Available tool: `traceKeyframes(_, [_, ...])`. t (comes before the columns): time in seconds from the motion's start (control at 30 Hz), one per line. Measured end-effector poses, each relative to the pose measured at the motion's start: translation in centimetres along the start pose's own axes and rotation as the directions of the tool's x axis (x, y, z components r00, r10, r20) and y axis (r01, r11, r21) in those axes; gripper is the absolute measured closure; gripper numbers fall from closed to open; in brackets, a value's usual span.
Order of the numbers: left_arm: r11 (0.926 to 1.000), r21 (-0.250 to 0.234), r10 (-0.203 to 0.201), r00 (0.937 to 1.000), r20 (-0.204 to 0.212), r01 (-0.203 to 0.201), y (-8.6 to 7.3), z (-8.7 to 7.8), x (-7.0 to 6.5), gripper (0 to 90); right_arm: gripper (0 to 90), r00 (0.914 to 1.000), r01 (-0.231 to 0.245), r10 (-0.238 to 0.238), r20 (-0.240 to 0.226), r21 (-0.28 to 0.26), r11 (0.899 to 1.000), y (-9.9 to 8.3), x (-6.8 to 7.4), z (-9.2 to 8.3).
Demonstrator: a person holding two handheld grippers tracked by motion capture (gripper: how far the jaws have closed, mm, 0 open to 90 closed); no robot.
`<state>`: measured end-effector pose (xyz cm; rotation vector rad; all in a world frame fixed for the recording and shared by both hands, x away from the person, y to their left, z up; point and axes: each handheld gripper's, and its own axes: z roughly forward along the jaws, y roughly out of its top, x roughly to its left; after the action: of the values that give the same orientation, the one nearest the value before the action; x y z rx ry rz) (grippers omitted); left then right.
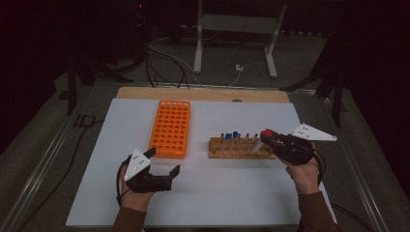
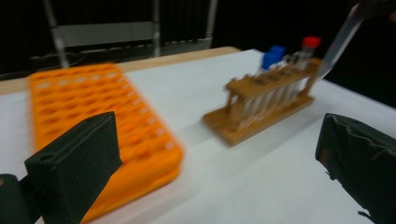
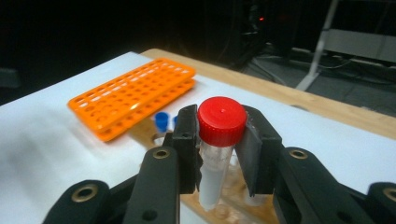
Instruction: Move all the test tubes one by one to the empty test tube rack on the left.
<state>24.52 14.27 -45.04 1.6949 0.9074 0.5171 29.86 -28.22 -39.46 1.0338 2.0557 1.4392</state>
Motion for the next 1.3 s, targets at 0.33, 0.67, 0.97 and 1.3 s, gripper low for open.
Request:
traceKeyframes(0.33, [0.9993,0.019,0.03,0.9927,0.117,-0.033,3.0,5.3,-4.1,4.0,70.0,0.9978,0.01,-0.007,-0.066,0.045,0.999,-0.4,2.2,1.5])
traceKeyframes(0.67, [0.9906,0.082,0.088,0.9703,0.225,-0.109,3.3,11.5,-10.2,17.3,70.0,0.9917,0.045,-0.035,-0.124,0.077,0.996,-0.6,4.4,2.7])
traceKeyframes(0.97, [0.9887,0.099,0.09,0.9733,0.211,-0.113,3.1,12.7,-11.0,61.1,70.0,0.9872,0.058,-0.043,-0.154,0.095,0.994,-0.9,5.3,3.4])
traceKeyframes(1.3, [0.9863,0.107,0.096,0.9643,0.247,-0.126,2.9,13.1,-11.1,74.8,70.1,0.9855,0.059,-0.041,-0.165,0.106,0.993,-1.1,5.4,3.6])
